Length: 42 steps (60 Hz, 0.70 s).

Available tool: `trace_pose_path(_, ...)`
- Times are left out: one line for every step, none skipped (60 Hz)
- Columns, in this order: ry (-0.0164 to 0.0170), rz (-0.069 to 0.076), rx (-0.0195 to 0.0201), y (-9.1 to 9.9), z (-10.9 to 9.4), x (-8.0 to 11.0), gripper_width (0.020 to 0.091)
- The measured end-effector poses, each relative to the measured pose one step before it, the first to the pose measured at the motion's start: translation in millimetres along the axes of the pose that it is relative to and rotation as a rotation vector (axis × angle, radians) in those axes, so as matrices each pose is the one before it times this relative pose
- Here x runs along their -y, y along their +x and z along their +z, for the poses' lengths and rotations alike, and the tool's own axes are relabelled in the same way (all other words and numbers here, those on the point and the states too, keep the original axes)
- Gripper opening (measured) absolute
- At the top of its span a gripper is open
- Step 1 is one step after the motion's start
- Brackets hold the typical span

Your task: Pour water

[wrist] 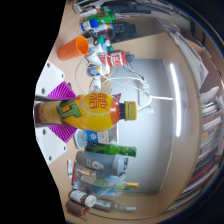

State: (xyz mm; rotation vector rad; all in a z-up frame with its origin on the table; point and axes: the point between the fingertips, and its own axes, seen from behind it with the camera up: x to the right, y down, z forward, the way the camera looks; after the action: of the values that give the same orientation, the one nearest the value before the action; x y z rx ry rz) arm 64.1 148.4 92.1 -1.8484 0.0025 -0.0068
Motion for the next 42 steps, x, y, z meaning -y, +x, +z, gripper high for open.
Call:
trace_pose_path(-0.00059, 0.0043, 0.00442, 0.95, 1.52, -3.95, 0.0293)
trace_pose_path(0.00147, 0.006, 0.00684, 0.31, 1.58, -3.19, 0.0293)
trace_pose_path(0.0, 0.0056, 0.00813, -0.01, 1.24, -3.16, 0.0292)
trace_pose_path(0.00142, 0.0045, 0.00534, -0.32, 1.02, -4.89, 0.0293)
trace_pose_path(-0.00551, 0.0029, 0.00289, 1.55, 1.77, -4.56, 0.0293)
trace_pose_path(-0.00806, 0.004, 0.00023, 2.42, 1.6, -5.09, 0.0287)
trace_pose_path(-0.00382, 0.0057, 0.00173, 1.42, 0.19, -2.33, 0.0303)
trace_pose_path(0.03432, 0.0085, 0.0063, 1.03, 0.58, 6.16, 0.0299)
trace_pose_path(0.00786, 0.0047, -0.00074, 2.56, 0.69, -1.41, 0.0304)
trace_pose_path(-0.00222, 0.004, -0.00057, 2.18, -0.37, -2.09, 0.0311)
trace_pose_path(0.017, 0.0066, 0.00303, 0.88, -0.02, 2.97, 0.0316)
trace_pose_path(0.0014, 0.0061, 0.00354, 0.58, 0.06, -1.15, 0.032)
trace_pose_path(0.00275, 0.0049, 0.00461, 0.17, -0.01, 0.07, 0.0322)
trace_pose_path(0.00535, 0.0015, 0.00617, -0.33, 0.26, 0.59, 0.0324)
trace_pose_path(-0.00146, -0.0019, 0.00339, -1.47, -4.77, 1.28, 0.0326)
trace_pose_path(0.00102, -0.0061, 0.00699, 0.15, 3.9, -1.23, 0.0327)
trace_pose_path(0.0012, -0.0068, 0.00464, -0.39, 1.29, -0.6, 0.0331)
trace_pose_path(0.00128, -0.0064, 0.00325, -0.49, -2.2, 0.05, 0.0341)
trace_pose_path(-0.00107, -0.0087, 0.00366, -0.14, 2.93, -0.64, 0.0352)
trace_pose_path(0.00047, -0.0067, 0.00105, -0.58, -2.65, 0.36, 0.0365)
trace_pose_path(-0.00125, -0.0056, 0.00136, -0.52, -0.25, -0.1, 0.0376)
trace_pose_path(-0.00235, -0.0035, 0.00096, -0.58, -0.2, -0.23, 0.0394)
trace_pose_path(-0.004, -0.0039, 0.0013, 0.18, 0.55, -0.93, 0.0415)
trace_pose_path(-0.00514, -0.0037, -0.00087, -0.15, -0.43, -0.01, 0.0447)
trace_pose_path(-0.00802, -0.0033, 0.00021, 0.02, -0.55, -0.35, 0.0477)
trace_pose_path(-0.01091, -0.0032, 0.00128, -0.1, -0.43, -0.7, 0.0501)
trace_pose_path(-0.01762, -0.0025, 0.00353, -0.26, -0.18, -1.81, 0.0519)
trace_pose_path(-0.02925, 0.0004, 0.0091, -0.42, -0.12, -3.83, 0.0539)
trace_pose_path(-0.03191, 0.0028, 0.0107, -1.86, -0.76, -4.94, 0.0568)
trace_pose_path(-0.03233, 0.0073, 0.01176, -2.29, -1.17, -5.51, 0.0603)
trace_pose_path(-0.02557, 0.0109, 0.01071, -1.88, -1.4, -4.0, 0.0648)
trace_pose_path(-0.01962, 0.0131, 0.01074, -2.01, -1.84, -2.95, 0.0697)
trace_pose_path(-0.01213, 0.0124, 0.01056, -1.82, -2.39, -1.58, 0.0744)
trace_pose_path(-0.00625, 0.0125, 0.00852, -1.76, -2.97, -0.47, 0.079)
trace_pose_path(-0.00143, 0.0126, 0.00477, -0.8, -3.42, 0.7, 0.0833)
trace_pose_path(0.00073, 0.0127, -0.0035, 0.39, -3.97, 1.16, 0.0854)
trace_pose_path(0.00329, 0.0115, -0.00846, -0.3, -3.69, 0.61, 0.0858)
trace_pose_path(0.00141, 0.0082, -0.00494, 1.05, -4.78, 2.03, 0.0856)
trace_pose_path(0.0023, 0.0075, -0.00642, 0.5, -5.66, 1.14, 0.0849)
trace_pose_path(0.00055, 0.0052, -0.00754, 0.95, -5.23, 1.08, 0.0841)
trace_pose_path(-0.00101, 0.0037, -0.00841, 0.88, -5.79, 0.78, 0.0842)
trace_pose_path(-0.00051, 0.0019, -0.00817, 0.45, -6.3, 0.42, 0.084)
